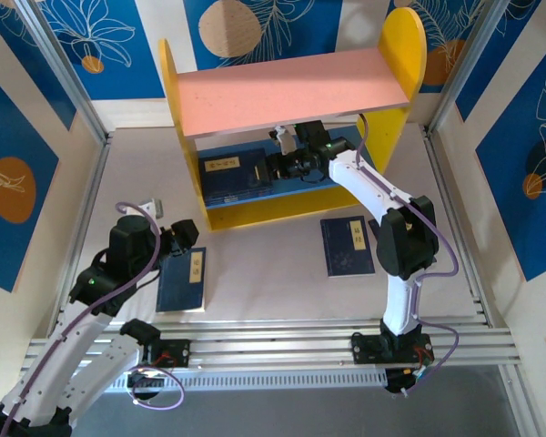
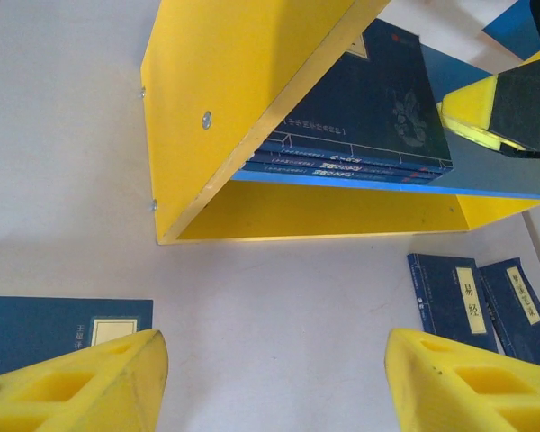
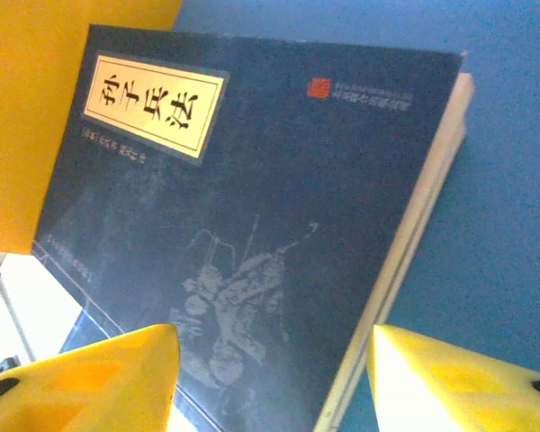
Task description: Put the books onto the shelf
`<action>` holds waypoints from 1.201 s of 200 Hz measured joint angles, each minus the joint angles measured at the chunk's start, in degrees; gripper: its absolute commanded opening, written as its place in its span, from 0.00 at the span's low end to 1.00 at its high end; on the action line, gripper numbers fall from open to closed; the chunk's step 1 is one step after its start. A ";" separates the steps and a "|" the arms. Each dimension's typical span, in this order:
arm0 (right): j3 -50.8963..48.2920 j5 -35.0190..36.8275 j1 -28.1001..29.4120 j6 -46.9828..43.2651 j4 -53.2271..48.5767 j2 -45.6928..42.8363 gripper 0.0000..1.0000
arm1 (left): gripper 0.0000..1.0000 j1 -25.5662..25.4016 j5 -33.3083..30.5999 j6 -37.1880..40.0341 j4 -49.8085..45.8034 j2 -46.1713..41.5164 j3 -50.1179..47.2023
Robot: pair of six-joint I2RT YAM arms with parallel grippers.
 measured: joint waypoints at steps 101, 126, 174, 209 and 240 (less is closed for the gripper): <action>-0.20 1.49 -0.74 -0.17 0.87 -0.04 0.48 | 0.65 0.37 0.20 0.00 0.00 0.00 -0.04; -0.20 1.46 -0.59 -0.26 0.92 -0.04 0.44 | 0.65 0.37 0.24 0.00 0.00 0.00 -0.04; -0.20 1.27 0.46 -0.83 0.87 -0.04 0.40 | 0.65 0.37 0.63 0.00 0.00 0.00 -0.04; -0.17 1.33 0.63 -1.03 0.85 -0.04 0.40 | 0.66 0.42 0.66 0.00 0.00 0.00 -0.04; -0.17 1.33 0.63 -1.05 0.79 -0.04 0.42 | 0.65 0.48 0.68 0.00 0.00 0.02 -0.04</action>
